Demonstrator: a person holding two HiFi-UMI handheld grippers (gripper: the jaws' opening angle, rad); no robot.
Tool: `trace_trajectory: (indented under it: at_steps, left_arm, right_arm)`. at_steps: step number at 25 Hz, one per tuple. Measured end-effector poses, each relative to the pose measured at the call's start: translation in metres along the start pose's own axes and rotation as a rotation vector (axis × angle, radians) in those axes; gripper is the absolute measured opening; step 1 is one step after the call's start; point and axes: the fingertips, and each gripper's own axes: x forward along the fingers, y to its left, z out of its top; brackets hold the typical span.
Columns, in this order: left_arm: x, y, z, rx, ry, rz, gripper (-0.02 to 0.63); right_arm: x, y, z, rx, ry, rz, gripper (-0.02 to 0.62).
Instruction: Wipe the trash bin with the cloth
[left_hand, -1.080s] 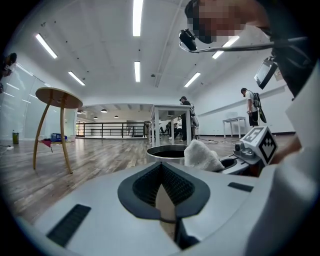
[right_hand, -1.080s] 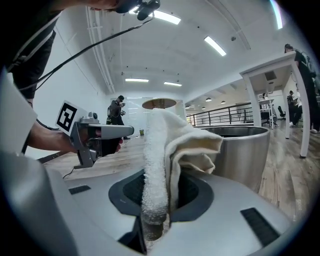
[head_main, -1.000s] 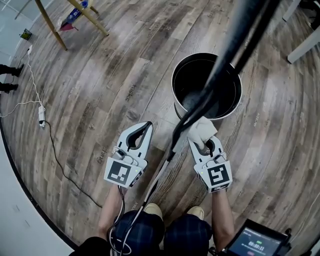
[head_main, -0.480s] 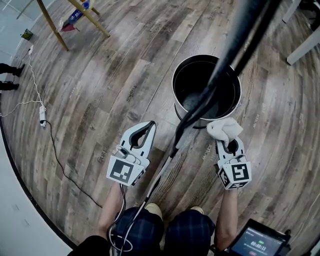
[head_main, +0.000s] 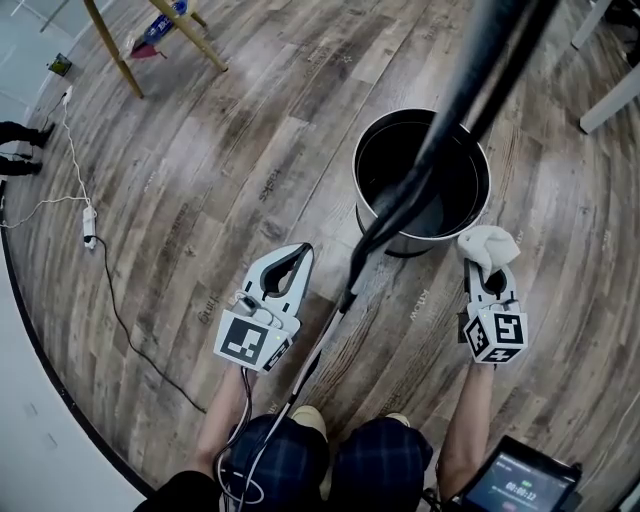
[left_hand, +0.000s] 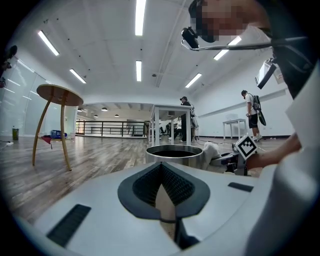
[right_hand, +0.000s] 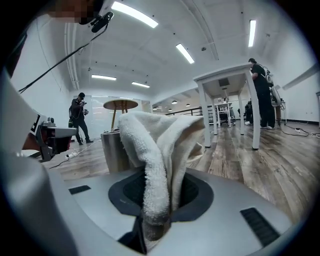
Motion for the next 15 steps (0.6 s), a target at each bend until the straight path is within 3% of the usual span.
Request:
trace_trajectory:
  at_steps: [8, 15]
  left_arm:
    - [0.001, 0.003, 0.003, -0.001, -0.009, -0.002, -0.003]
    - [0.002, 0.001, -0.005, -0.011, -0.006, -0.014, -0.003]
  right_arm:
    - [-0.013, 0.008, 0.004, 0.012, -0.029, -0.004, 0.089]
    - [-0.045, 0.078, -0.002, -0.033, -0.048, 0.121, 0.09]
